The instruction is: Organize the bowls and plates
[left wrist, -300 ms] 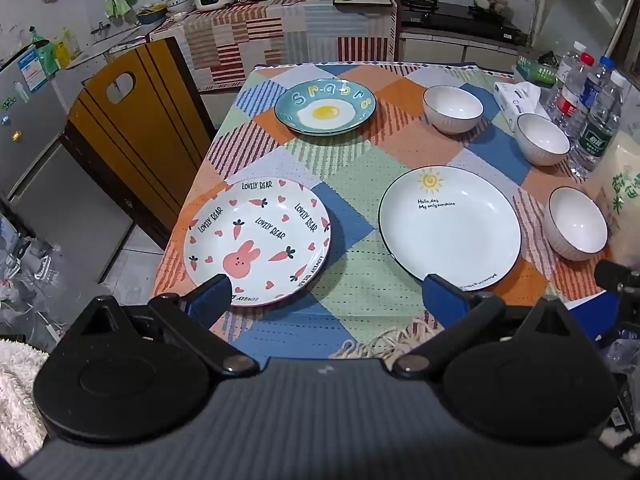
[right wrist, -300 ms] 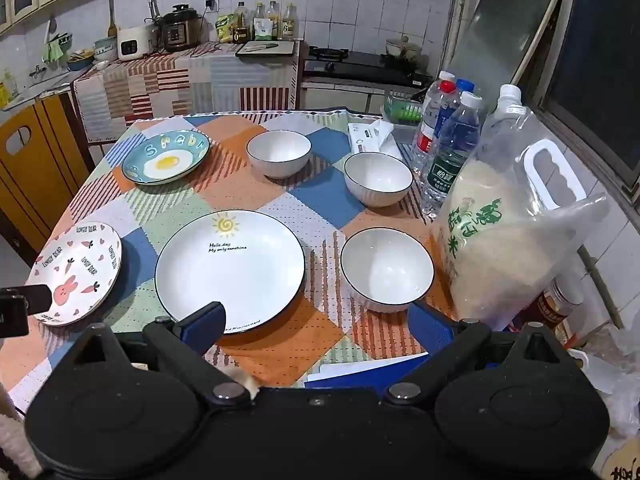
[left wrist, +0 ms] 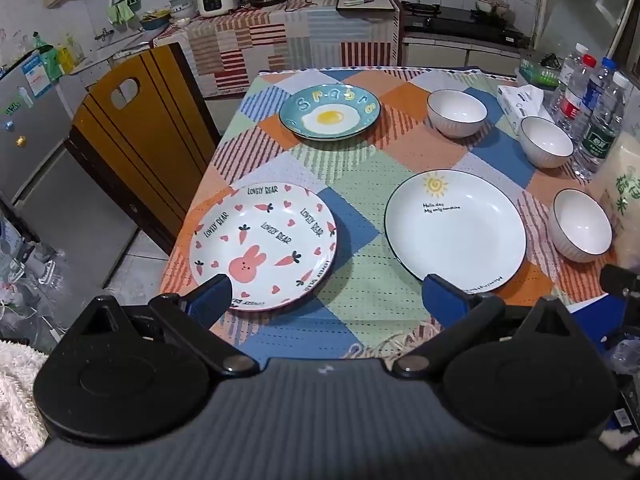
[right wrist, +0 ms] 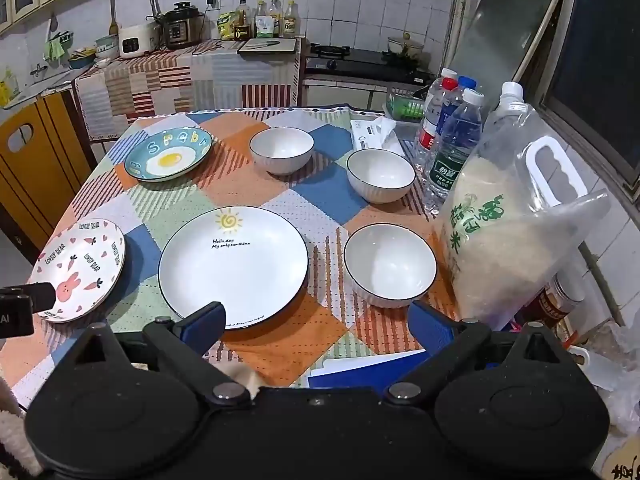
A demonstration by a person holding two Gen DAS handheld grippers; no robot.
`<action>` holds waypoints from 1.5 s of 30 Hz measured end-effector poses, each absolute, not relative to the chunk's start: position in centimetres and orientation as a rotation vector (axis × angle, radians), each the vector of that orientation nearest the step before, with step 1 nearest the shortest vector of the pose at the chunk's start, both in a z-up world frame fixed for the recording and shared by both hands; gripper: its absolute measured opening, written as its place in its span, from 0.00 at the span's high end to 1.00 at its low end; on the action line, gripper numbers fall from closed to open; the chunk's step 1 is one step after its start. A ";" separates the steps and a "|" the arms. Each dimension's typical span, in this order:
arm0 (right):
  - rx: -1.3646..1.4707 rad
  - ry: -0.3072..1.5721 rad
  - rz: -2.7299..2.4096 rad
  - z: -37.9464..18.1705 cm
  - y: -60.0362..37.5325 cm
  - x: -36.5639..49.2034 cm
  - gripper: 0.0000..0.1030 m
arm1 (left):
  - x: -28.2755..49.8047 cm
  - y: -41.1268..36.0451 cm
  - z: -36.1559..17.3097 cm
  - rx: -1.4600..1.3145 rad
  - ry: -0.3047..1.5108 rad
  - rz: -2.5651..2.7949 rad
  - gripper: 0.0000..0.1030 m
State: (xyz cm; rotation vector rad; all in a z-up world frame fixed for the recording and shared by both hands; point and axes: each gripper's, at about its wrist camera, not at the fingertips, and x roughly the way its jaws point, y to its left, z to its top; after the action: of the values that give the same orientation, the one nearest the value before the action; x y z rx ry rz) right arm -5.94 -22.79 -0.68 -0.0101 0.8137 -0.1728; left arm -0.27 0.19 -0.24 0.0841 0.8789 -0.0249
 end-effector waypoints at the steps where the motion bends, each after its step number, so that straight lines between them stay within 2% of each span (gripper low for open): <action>1: -0.009 0.814 -0.170 -0.5 -23.0 -6.1 0.04 | -0.3 0.2 -0.3 0.082 0.878 -0.026 0.00; 45: 0.000 0.828 -0.174 -1.2 -23.1 -6.1 0.04 | -0.9 1.0 -0.9 0.050 0.852 -0.067 0.00</action>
State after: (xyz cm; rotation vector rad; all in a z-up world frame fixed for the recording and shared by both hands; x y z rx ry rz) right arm -6.09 -23.10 -1.20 -0.0004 0.8285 -0.1744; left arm -0.88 0.99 -0.91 0.0496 0.8515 -0.0669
